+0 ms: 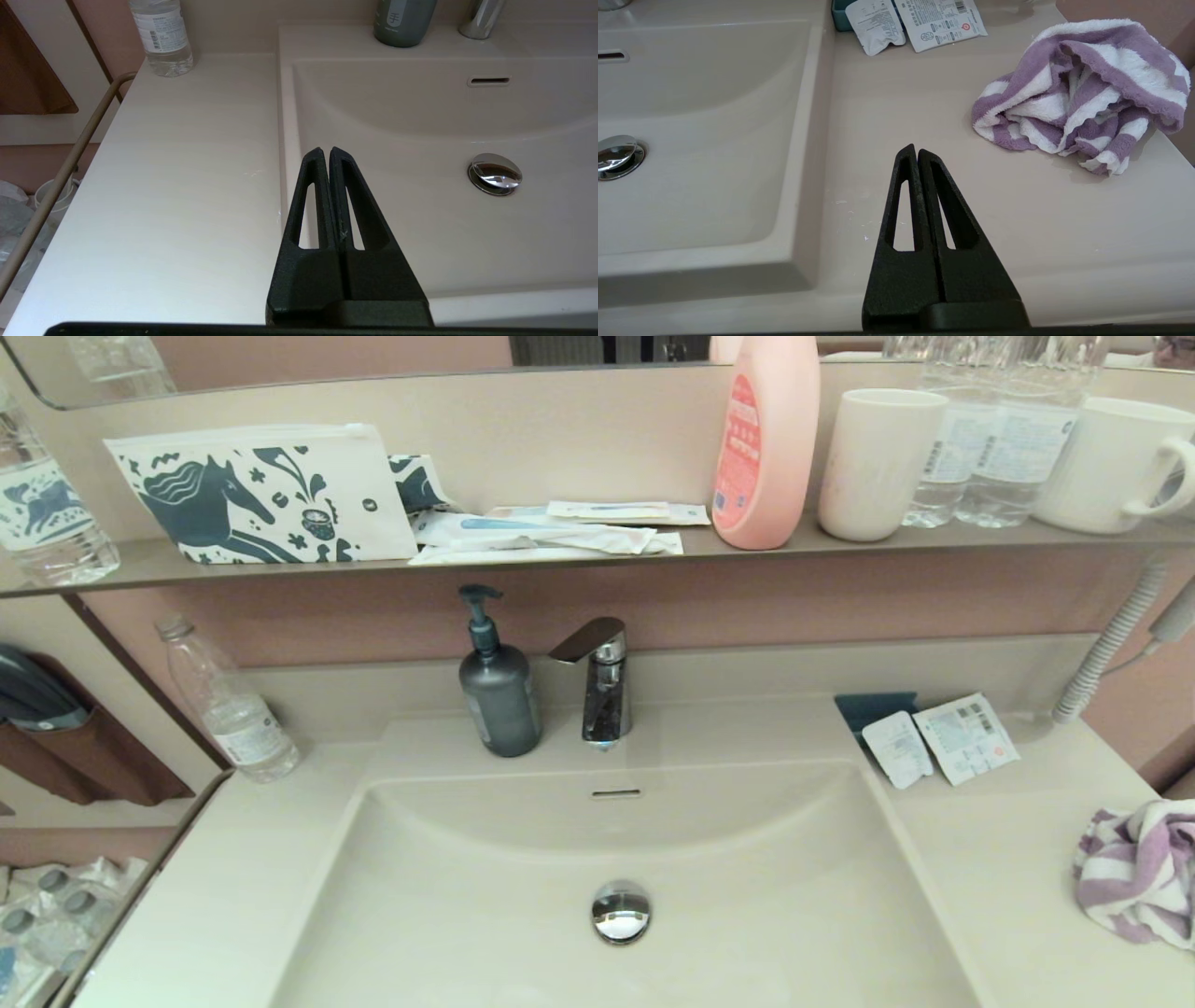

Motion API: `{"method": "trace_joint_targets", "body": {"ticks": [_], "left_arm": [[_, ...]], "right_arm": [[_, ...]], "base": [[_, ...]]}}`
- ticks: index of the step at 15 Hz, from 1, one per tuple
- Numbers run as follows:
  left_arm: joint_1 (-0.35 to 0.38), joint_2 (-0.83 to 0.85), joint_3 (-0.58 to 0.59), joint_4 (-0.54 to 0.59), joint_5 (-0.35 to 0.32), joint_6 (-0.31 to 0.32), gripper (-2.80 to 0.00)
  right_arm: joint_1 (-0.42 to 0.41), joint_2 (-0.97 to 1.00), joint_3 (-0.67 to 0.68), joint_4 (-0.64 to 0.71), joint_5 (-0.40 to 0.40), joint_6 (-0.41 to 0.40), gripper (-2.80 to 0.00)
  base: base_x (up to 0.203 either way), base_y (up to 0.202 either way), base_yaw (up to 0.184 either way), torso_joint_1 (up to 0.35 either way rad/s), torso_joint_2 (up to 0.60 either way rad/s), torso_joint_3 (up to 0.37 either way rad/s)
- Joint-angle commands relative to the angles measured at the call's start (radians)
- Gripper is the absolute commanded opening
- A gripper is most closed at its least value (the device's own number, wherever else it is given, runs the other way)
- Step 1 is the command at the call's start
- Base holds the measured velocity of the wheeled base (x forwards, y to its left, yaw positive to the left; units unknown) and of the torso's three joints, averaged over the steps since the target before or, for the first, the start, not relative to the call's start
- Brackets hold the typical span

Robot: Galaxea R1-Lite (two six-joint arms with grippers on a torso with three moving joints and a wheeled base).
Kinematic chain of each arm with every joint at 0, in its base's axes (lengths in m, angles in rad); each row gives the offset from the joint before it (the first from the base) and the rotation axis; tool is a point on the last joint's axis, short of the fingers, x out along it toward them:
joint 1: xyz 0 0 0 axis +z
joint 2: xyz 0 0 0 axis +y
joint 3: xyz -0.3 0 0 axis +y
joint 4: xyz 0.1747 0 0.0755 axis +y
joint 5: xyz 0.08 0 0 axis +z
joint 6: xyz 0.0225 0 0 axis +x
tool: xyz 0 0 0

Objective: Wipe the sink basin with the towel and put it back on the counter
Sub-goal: Turn on the faucet

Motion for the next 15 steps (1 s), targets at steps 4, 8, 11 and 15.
{"method": "trace_joint_targets", "body": {"ticks": [4,8,11,15], "left_arm": [[0.000,0.001,0.000,0.000,0.000,0.000,-2.80],[0.000,0.001,0.000,0.000,0.000,0.000,-2.80],[0.000,0.001,0.000,0.000,0.000,0.000,-2.80],[0.000,0.001,0.000,0.000,0.000,0.003,-2.80]], "right_arm": [[0.000,0.000,0.000,0.000,0.000,0.001,-2.80],[0.000,0.000,0.000,-0.001,-0.001,0.001,-2.80],[0.000,0.000,0.000,0.000,-0.001,0.001,-2.80],[0.000,0.000,0.000,0.000,-0.001,0.001,-2.80]], "base": [[0.000,0.000,0.000,0.000,0.00,0.000],[0.000,0.000,0.000,0.000,0.00,0.000],[0.000,0.000,0.000,0.000,0.00,0.000],[0.000,0.000,0.000,0.000,0.00,0.000]]}}
